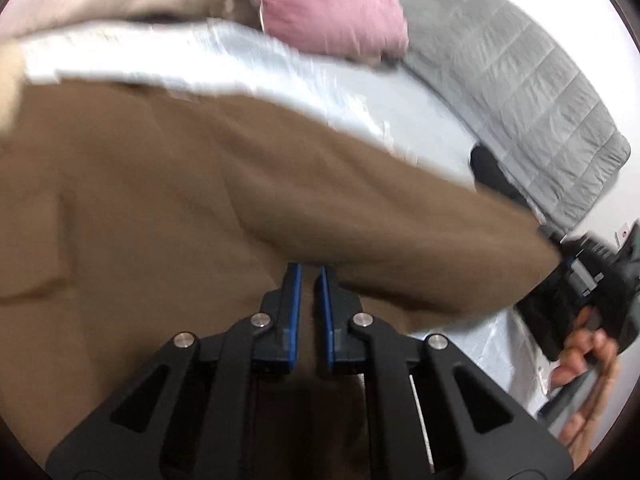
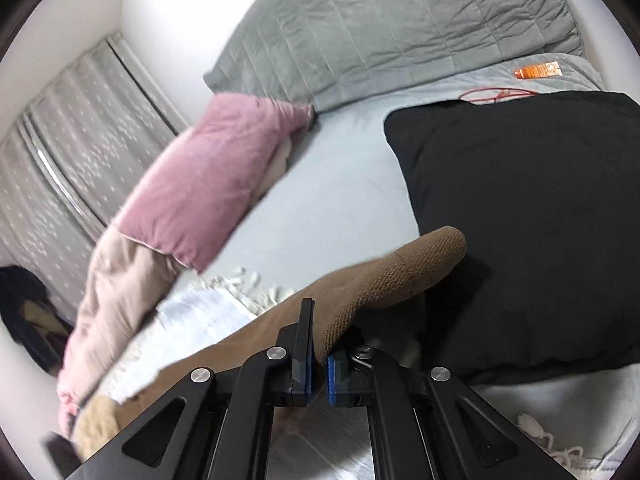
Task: Fold large clothes
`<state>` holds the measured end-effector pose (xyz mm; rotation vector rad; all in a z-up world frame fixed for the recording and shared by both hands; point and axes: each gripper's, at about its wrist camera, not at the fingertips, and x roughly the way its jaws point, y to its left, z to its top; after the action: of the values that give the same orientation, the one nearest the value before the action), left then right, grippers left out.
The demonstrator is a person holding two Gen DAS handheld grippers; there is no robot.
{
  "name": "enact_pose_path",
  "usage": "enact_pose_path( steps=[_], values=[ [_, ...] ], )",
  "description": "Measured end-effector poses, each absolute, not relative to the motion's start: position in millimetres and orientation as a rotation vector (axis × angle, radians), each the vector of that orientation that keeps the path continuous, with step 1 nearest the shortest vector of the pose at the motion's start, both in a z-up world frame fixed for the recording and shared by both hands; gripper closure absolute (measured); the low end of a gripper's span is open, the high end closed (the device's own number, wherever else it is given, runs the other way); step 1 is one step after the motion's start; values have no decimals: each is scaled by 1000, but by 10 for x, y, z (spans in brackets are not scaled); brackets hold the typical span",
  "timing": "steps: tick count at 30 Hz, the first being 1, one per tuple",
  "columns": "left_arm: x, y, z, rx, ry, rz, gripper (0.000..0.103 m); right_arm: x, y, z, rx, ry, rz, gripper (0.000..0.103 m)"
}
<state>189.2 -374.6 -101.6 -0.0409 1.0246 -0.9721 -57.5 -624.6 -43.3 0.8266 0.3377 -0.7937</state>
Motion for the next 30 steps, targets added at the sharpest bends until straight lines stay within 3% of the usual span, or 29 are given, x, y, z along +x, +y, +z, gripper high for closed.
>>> enact_pose_path(
  steps=[5,6,8,9,10,22,27,30],
  values=[
    [1765,-3789,-828,128,990,-971,92,-566,-6166,-338,836,304,-772,99],
    [1733,-3749,-773,145,983,-972,86,-565,-6140,-268,841,293,-756,99],
    [1657,-3517,-593,136,983,-972,56,-579,-6059,-72,821,273,-722,99],
    [1660,-3386,-548,122,982,-960,28,-572,-5986,42,794,263,-706,99],
    [1655,-3220,-476,95,967,-945,22,-551,-5902,173,766,255,-683,99],
    [1940,-1255,-137,24,922,-758,21,220,-4144,1229,466,283,-283,99],
    [2150,-694,-196,-53,947,-694,21,761,-3174,1103,377,397,-55,95],
    [2260,-469,-262,-69,963,-633,21,1190,-2655,613,383,583,178,82]
  ],
)
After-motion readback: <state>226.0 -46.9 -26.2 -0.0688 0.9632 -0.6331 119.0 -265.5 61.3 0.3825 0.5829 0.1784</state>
